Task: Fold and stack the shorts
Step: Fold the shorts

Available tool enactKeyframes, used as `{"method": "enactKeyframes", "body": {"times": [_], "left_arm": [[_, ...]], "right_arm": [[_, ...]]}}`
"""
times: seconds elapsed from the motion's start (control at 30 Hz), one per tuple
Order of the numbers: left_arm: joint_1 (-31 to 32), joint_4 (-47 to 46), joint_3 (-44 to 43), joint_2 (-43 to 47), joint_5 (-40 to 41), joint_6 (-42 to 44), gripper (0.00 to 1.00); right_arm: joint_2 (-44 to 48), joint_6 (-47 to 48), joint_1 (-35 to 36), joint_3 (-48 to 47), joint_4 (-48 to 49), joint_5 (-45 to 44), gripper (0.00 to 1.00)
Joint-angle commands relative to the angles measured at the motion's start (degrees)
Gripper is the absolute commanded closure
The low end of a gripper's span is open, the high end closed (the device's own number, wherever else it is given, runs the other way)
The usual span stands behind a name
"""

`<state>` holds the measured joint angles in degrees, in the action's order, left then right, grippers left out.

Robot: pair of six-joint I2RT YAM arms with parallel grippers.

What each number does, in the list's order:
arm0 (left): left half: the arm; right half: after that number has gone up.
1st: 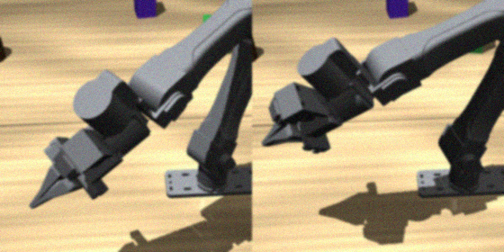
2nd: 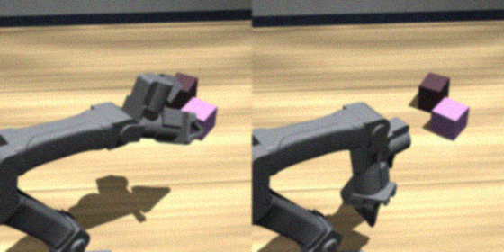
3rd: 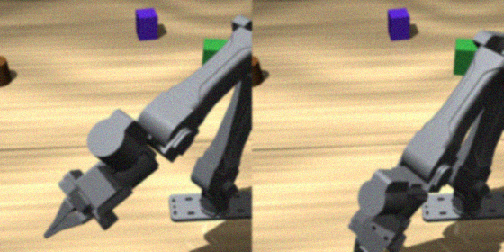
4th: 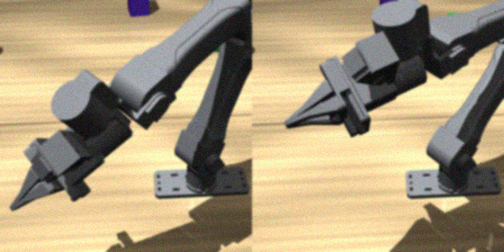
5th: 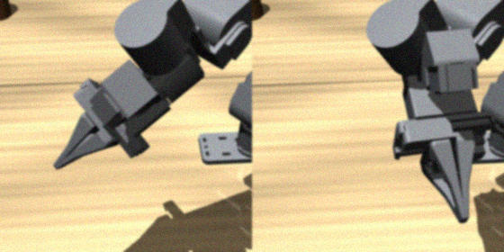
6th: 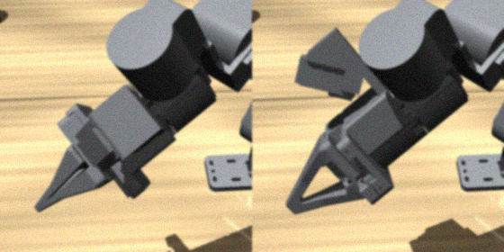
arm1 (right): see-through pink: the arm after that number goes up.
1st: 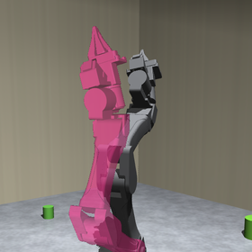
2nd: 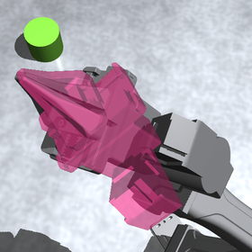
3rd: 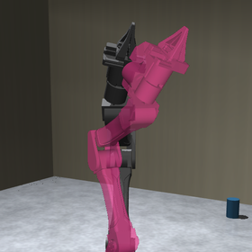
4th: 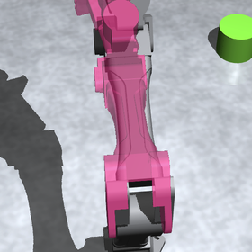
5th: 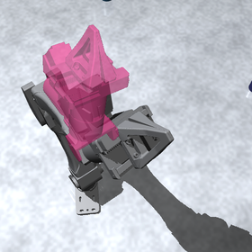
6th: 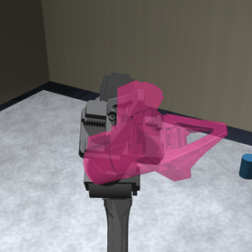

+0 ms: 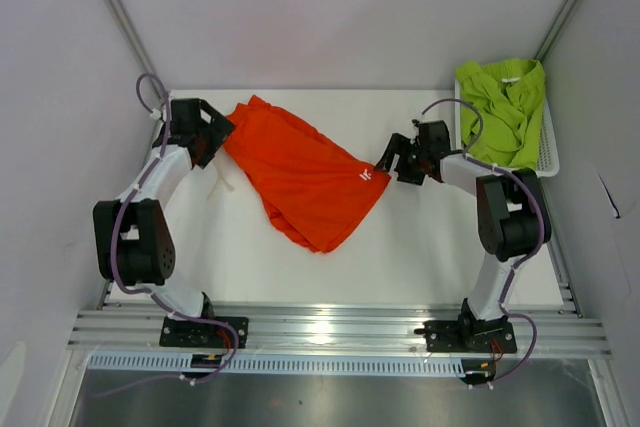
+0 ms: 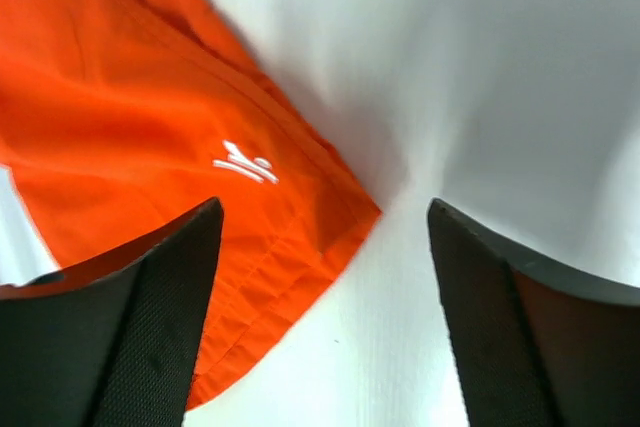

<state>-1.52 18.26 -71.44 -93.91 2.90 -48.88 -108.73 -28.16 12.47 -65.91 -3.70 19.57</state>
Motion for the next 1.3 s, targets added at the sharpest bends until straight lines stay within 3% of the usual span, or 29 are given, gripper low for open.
{"method": "enactKeyframes", "body": {"times": [0.0,0.23,0.43,0.67,1.1,1.27], "left_arm": [[-0.15,-5.25,4.54,6.79,3.08,0.54,0.01],[-0.24,-5.52,8.68,9.79,1.41,0.19,0.01],[-1.90,-4.90,10.00,10.06,-1.65,-1.03,0.01],[-5.68,-3.06,9.92,10.67,-4.74,-0.60,0.01],[-7.62,-1.74,9.30,11.20,-6.23,-0.07,0.01],[-7.62,-1.74,9.56,11.20,-5.97,0.10,0.01]], "right_arm": [[5.45,3.64,0.79,-0.45,-7.44,-8.75,0.14],[12.40,12.06,12.37,-2.55,-9.84,-17.20,0.15],[5.20,20.59,23.62,-10.62,-11.15,-11.14,0.19],[-2.80,29.73,35.15,-18.89,-15.71,-13.68,0.19],[-7.99,32.73,45.44,-20.05,-17.83,-19.56,0.24],[-10.45,32.03,46.59,-19.70,-18.80,-26.33,0.38]]}}
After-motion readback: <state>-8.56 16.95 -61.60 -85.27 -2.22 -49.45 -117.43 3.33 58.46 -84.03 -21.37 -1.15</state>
